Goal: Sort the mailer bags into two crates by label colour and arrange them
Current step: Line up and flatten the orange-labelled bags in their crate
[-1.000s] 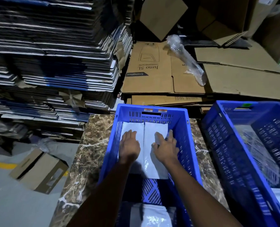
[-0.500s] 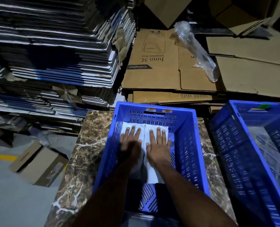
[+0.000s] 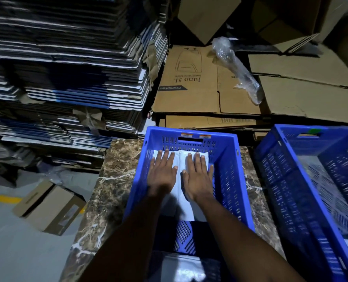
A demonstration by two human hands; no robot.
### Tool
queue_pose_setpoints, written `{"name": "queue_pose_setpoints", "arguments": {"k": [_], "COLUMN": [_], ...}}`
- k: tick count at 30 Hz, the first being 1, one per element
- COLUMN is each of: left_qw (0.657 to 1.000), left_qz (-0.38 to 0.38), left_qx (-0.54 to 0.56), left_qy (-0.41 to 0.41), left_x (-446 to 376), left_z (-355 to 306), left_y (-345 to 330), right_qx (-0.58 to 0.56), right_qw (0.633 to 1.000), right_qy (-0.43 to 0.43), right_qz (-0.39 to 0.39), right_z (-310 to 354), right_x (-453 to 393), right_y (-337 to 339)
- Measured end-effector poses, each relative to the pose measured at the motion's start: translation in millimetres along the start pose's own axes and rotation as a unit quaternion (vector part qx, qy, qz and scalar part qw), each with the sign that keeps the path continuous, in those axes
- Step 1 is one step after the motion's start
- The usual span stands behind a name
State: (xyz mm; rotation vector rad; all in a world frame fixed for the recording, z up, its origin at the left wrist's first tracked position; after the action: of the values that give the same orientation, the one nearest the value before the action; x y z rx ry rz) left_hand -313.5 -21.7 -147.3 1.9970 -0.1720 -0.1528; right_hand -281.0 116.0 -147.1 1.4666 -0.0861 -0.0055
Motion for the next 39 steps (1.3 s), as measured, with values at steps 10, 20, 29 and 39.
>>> {"name": "queue_pose_setpoints", "arguments": {"k": [10, 20, 29, 39], "left_qw": [0.995, 0.858, 0.897, 0.775], "left_qz": [0.012, 0.490, 0.417, 0.096], "left_qx": [0.004, -0.056, -0.009, 0.599], "left_qy": [-0.102, -0.143, -0.149, 0.177], "left_x": [60, 166, 183, 134], "left_z": [-38, -59, -63, -21], "left_y": [69, 27, 14, 70], "right_qx": [-0.040, -0.103, -0.198, -0.354], "right_qw": [0.993, 0.994, 0.971, 0.901], "right_qy": [-0.016, -0.005, -0.075, -0.127], "right_qz": [-0.109, 0.040, -0.113, -0.218], "right_z": [1, -15, -30, -29], "right_x": [63, 185, 199, 193], "right_y": [62, 43, 63, 81]}}
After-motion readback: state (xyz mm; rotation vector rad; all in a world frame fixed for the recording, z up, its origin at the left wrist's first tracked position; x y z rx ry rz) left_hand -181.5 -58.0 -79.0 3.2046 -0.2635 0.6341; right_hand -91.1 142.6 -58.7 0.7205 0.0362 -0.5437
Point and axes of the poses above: each hand's wrist, its own x-axis away from the middle knuckle, its own y-axis out of the back of the hand, z = x × y, the point moved 4 cm from there along -x, towards the middle knuckle, and after that the axes turned 10 degrees about x, right-handed, at the moved point
